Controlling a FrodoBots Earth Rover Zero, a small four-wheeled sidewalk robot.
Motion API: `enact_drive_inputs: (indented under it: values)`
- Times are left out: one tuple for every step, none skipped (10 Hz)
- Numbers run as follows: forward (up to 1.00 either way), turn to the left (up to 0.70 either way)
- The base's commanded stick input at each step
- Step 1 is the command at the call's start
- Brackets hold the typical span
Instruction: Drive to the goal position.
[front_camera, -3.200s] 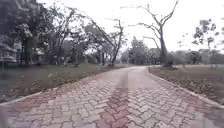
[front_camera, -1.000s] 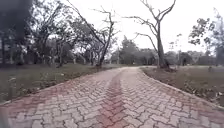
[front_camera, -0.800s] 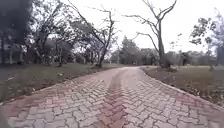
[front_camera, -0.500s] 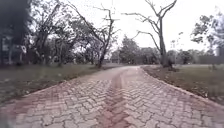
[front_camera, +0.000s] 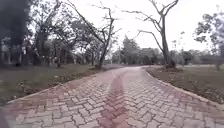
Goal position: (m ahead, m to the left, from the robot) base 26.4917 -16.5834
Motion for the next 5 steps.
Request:
enact_drive_inputs:
  values:
    - [0.7, 0.0]
    - [0.7, 0.0]
    - [0.7, 0.0]
    - [0.7, 0.0]
    - [0.7, 0.0]
